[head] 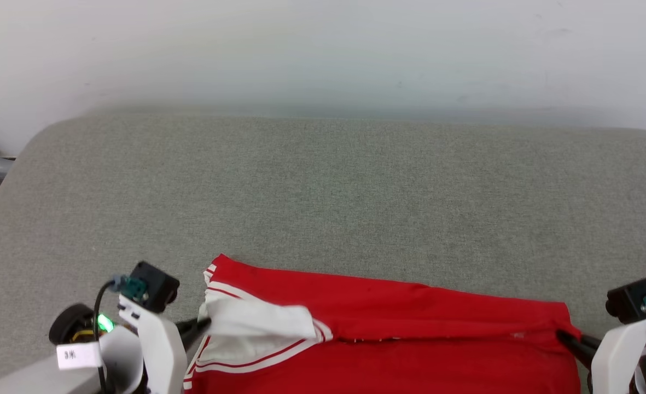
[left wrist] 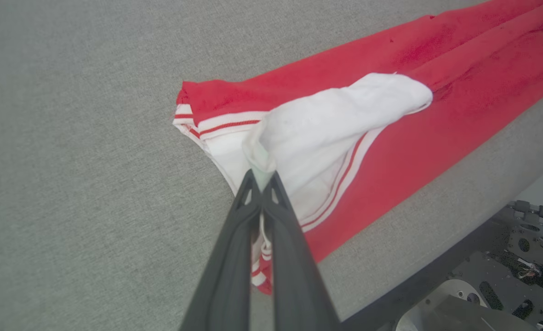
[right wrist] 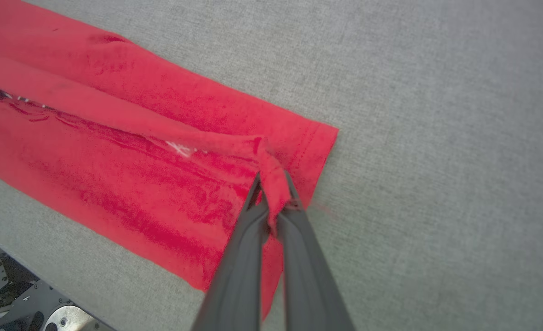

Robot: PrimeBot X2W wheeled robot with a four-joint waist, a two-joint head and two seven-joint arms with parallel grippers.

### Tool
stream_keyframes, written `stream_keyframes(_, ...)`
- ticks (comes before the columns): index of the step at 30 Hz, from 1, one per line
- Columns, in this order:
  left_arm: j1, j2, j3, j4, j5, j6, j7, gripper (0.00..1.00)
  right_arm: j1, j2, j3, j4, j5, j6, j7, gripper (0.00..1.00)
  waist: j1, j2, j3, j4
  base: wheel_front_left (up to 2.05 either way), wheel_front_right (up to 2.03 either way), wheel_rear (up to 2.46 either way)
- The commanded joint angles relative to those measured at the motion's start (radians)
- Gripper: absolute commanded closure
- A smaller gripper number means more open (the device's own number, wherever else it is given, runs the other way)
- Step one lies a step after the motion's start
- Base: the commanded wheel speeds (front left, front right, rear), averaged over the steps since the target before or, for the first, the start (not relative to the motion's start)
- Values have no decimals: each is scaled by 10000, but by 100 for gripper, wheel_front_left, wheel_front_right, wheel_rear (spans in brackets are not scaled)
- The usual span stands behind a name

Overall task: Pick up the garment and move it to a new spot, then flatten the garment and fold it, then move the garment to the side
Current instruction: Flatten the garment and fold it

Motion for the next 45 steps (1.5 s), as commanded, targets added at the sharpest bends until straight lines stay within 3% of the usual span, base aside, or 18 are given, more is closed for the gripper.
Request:
stream_keyframes(1,301,-16,-6,-61,-72,94,-93,100,273,71,-123,-121,-31,-12,77,100,1,-1,10,5,0,0,0)
stream_keyframes(5,858,-195,-23,88,-205,179,-249,100,769,226,-399,-265,-126,-12,288,100,1,-1,130,-2,0,0,0)
stream_keyframes(15,1442,-871,-8,1174,-650,-75,-618,100,830,855,-509,391,-348,-12,291,99,1,-1,454,-21,0,0,0)
stream_keyframes(16,1459,-923,29,1294,-663,-53,-722,55,811,906,-537,418,-347,-12,178,57,1,-1,439,-19,0,0,0)
stream_keyframes(17,1495,-971,103,1378,-663,5,-872,0,799,950,-601,428,-339,-12,87,2,1,-1,405,-17,0,0,0)
stream_keyframes(23,1744,-952,470,1349,-668,380,-1837,0,971,952,-937,-4,-316,-12,-352,0,1,-1,90,-10,0,0,0)
stream_keyframes(30,2039,-809,1096,877,-285,1549,-3427,0,1219,540,-1762,-1184,54,-10,14,0,1,-1,-224,45,0,0,0)
stream_keyframes(37,2390,-1060,2108,307,611,2811,-4039,0,1110,-26,-2412,-1412,481,-11,1463,0,1,-1,-279,224,0,0,0)
stream_keyframes(45,3487,-1864,4158,-269,2943,3851,-4075,0,781,-291,-2431,-686,927,-11,3351,0,1,-1,-173,575,0,0,0)
